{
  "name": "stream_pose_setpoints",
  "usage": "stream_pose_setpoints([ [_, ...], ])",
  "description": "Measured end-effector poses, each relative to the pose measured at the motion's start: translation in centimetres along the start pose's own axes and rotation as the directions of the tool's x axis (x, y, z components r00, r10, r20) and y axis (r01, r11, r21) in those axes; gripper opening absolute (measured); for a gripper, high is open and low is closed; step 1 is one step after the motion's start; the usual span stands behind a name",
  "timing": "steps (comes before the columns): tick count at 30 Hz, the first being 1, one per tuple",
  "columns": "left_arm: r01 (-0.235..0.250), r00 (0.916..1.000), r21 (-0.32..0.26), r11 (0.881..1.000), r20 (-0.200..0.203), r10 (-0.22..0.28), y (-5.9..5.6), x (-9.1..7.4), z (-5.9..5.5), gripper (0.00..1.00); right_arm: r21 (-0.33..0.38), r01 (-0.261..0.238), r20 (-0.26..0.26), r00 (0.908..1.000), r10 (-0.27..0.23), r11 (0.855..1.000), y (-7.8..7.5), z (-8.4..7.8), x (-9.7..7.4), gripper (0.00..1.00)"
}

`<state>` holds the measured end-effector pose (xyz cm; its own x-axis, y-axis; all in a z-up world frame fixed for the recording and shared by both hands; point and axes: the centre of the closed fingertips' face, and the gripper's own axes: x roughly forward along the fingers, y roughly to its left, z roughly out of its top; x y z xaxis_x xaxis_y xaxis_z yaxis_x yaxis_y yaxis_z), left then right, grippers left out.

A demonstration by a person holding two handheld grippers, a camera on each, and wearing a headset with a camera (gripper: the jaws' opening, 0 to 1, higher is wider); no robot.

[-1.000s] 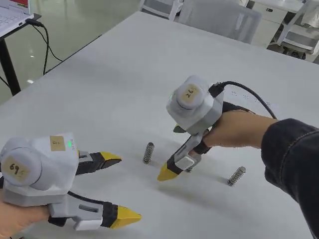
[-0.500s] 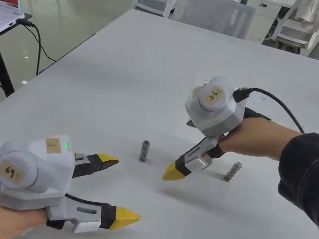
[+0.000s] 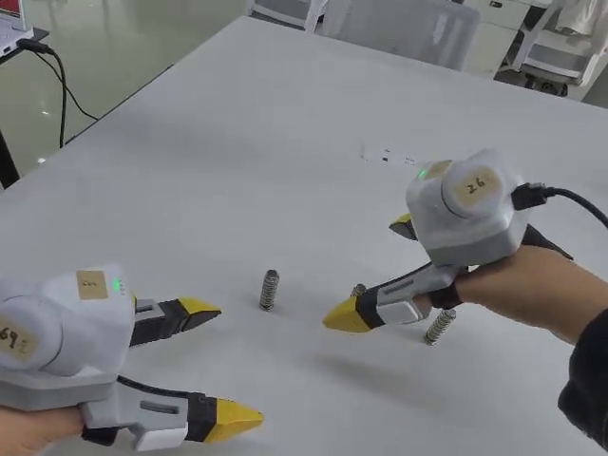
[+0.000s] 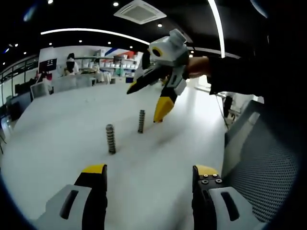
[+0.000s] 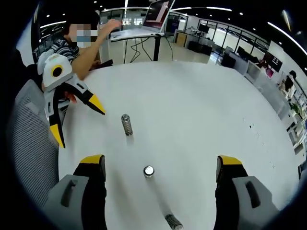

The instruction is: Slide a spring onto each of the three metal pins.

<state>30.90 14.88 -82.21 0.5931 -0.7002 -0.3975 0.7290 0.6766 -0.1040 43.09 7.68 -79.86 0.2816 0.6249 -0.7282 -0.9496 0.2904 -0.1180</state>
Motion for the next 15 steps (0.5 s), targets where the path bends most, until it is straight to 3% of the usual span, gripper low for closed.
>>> stream_pose_setpoints([
  [15, -0.019, 0.9998, -0.009, 1.000, 0.004, 0.019, 0.0, -0.2, 0.4, 0.67, 0.073, 0.078, 0.075, 0.9937, -0.083, 0.994, -1.4, -0.6, -2.7, 0.97],
])
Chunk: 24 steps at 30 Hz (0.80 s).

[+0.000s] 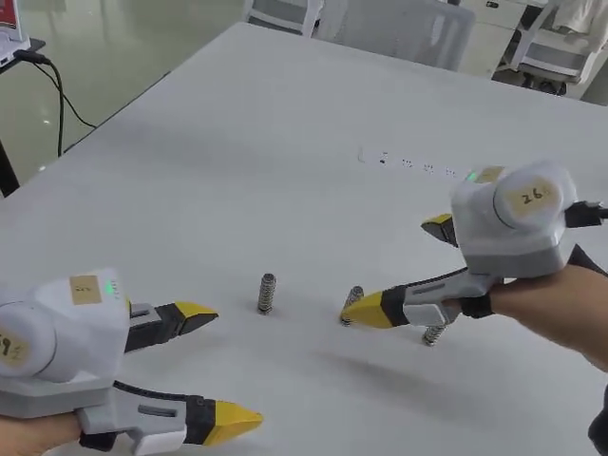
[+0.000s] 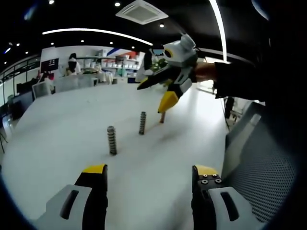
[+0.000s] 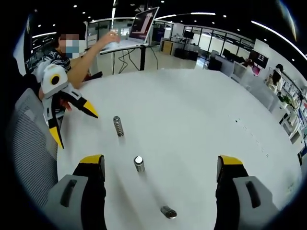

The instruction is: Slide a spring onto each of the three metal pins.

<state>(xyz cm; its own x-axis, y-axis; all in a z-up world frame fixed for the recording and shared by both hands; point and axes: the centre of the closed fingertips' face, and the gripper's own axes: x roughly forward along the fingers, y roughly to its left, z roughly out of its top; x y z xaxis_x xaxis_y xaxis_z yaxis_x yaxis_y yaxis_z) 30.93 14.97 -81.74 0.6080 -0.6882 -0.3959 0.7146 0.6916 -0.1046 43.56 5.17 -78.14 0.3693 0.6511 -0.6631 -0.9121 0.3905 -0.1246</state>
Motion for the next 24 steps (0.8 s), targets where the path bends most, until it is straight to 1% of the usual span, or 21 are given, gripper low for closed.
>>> stream_pose_setpoints([
  [3, -0.004, 1.0000, -0.005, 1.000, 0.005, 0.004, 0.0, -0.1, 0.2, 0.67, 0.006, 0.010, 0.009, 0.9999, -0.010, 1.000, -0.6, -0.1, -0.3, 0.98],
  [12, -0.010, 1.0000, 0.001, 1.000, -0.001, 0.010, -0.1, -0.1, 0.3, 0.67, 0.038, 0.021, 0.030, 0.9993, -0.022, 0.999, -0.9, -1.0, -1.2, 0.98],
  [15, -0.012, 0.9999, 0.002, 1.000, -0.005, 0.012, -0.1, -0.1, 0.2, 0.67, 0.049, 0.020, 0.035, 0.9992, -0.022, 0.999, -0.8, -1.6, -1.7, 0.98],
  [20, -0.013, 0.9999, 0.007, 1.000, -0.007, 0.013, -0.2, 0.1, 0.3, 0.67, 0.066, 0.021, 0.033, 0.9992, -0.023, 0.998, -0.5, -3.3, -2.2, 0.98],
  [24, -0.016, 0.9998, 0.012, 1.000, -0.011, 0.016, -0.3, 0.1, 0.4, 0.67, 0.076, 0.024, 0.030, 0.9992, -0.027, 0.997, -0.5, -4.0, -2.4, 0.98],
])
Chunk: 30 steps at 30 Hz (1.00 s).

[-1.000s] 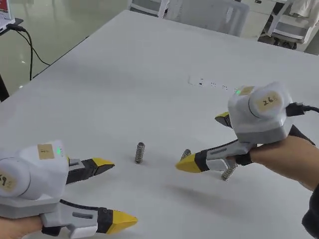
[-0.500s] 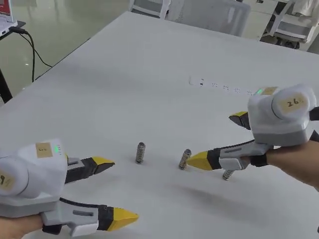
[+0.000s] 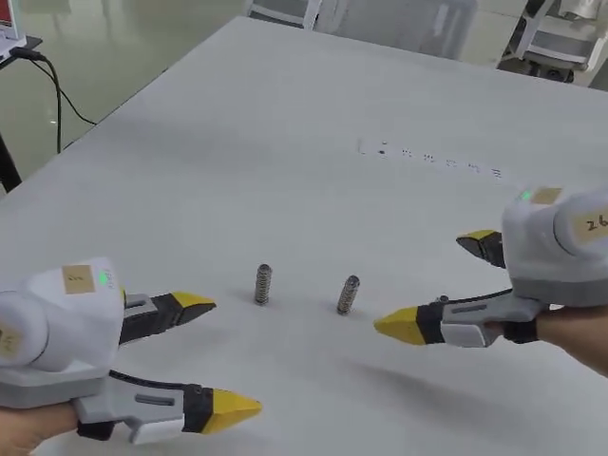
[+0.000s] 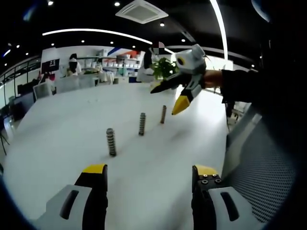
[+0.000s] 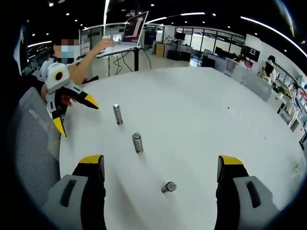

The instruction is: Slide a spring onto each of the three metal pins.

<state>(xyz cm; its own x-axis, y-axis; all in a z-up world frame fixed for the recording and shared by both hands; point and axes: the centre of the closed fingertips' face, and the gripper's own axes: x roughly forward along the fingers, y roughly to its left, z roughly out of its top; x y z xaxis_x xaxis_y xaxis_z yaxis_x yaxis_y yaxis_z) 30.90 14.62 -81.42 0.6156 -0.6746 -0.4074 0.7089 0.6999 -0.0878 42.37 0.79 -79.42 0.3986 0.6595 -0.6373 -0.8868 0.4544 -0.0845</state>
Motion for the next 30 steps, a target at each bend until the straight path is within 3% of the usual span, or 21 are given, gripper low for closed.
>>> stream_pose_setpoints([
  [15, -0.003, 1.0000, 0.006, 1.000, -0.001, 0.003, -0.2, 0.0, 0.4, 0.67, 0.016, 0.002, 0.034, 0.9994, -0.002, 1.000, 0.8, -0.9, -1.4, 0.97],
  [30, 0.009, 1.0000, -0.008, 1.000, 0.000, -0.009, -0.5, 0.2, 0.4, 0.69, 0.043, 0.002, 0.051, 0.9987, -0.004, 0.999, 1.8, -3.2, -3.1, 0.96],
])
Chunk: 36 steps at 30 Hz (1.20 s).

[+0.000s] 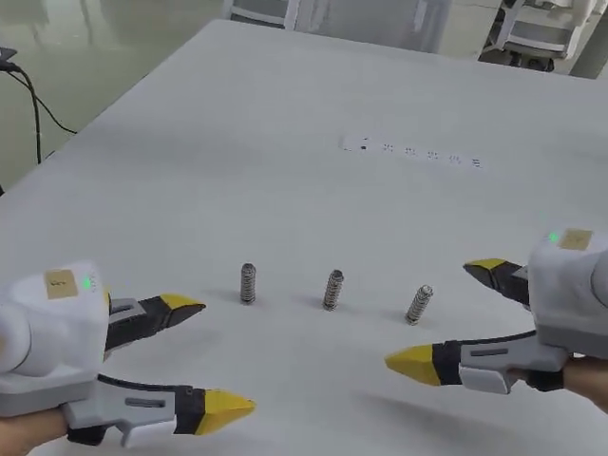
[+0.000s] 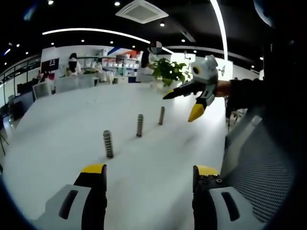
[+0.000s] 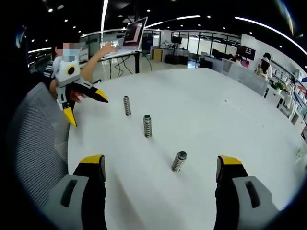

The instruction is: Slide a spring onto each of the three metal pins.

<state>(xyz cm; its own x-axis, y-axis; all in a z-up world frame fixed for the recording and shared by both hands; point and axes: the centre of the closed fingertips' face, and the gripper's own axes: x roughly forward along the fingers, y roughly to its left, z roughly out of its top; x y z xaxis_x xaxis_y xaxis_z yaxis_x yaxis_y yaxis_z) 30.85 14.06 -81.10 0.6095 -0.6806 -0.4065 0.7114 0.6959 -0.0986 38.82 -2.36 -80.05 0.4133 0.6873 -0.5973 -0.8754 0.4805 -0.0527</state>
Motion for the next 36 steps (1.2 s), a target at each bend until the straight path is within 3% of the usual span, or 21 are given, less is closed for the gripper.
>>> stream_pose_setpoints([
  [14, 0.001, 0.9995, -0.021, 1.000, 0.031, 0.000, 0.1, -0.1, 0.4, 0.72, 0.004, -0.014, 0.044, 0.9989, 0.014, 1.000, 1.1, -1.2, -1.3, 0.95],
  [36, -0.017, 0.9981, -0.042, 0.999, 0.058, 0.020, 0.5, -0.4, 0.8, 0.73, 0.026, -0.017, 0.064, 0.9978, 0.016, 1.000, 2.9, -2.4, -2.1, 0.97],
])
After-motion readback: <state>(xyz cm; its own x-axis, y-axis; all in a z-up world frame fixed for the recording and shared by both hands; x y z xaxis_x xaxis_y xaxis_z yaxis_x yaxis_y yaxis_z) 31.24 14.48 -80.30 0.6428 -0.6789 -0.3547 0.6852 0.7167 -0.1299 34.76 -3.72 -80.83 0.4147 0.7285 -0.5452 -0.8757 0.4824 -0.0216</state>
